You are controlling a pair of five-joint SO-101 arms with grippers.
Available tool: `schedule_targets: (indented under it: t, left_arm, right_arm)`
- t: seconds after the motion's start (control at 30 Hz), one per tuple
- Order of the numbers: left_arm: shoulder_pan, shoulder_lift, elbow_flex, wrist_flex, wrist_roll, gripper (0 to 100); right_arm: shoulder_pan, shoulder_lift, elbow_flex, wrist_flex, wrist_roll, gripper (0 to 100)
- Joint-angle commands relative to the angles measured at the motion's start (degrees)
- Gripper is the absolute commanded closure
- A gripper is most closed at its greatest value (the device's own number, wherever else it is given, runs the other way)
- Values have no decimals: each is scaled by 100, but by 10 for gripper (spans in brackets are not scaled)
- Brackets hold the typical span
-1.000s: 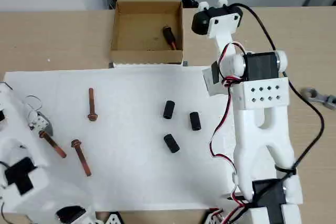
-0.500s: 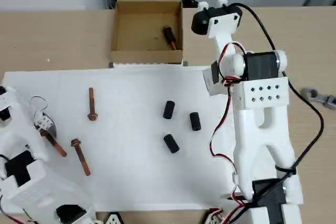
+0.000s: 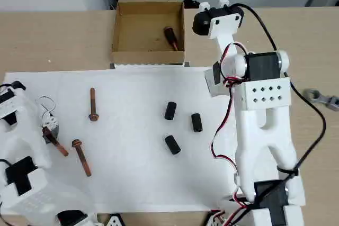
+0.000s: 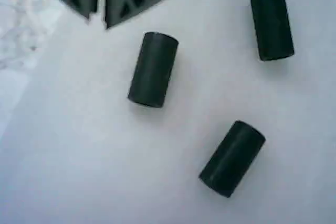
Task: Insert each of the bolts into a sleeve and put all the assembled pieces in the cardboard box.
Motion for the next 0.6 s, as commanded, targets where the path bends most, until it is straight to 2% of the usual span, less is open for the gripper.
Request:
schedule_targets:
  t: [0.0,0.13,0.3,0.43,0.57]
  left_arm:
    - [-255,-62,92,-70,-158,993]
    - [-299,-976,92,158,-202,993]
    - [-114,-3033,-154,905,-466,993]
    - [88,-4431,-611,1512,-659,994]
    - [246,-5222,-778,1679,-1081,994]
  right_arm:
    - [57,-259,-18,-40,18,996]
    - [57,-259,-9,-22,18,996]
    - [57,-259,53,-4,-202,995]
    - [57,-268,519,13,-404,995]
    - [48,-690,1169,13,-387,995]
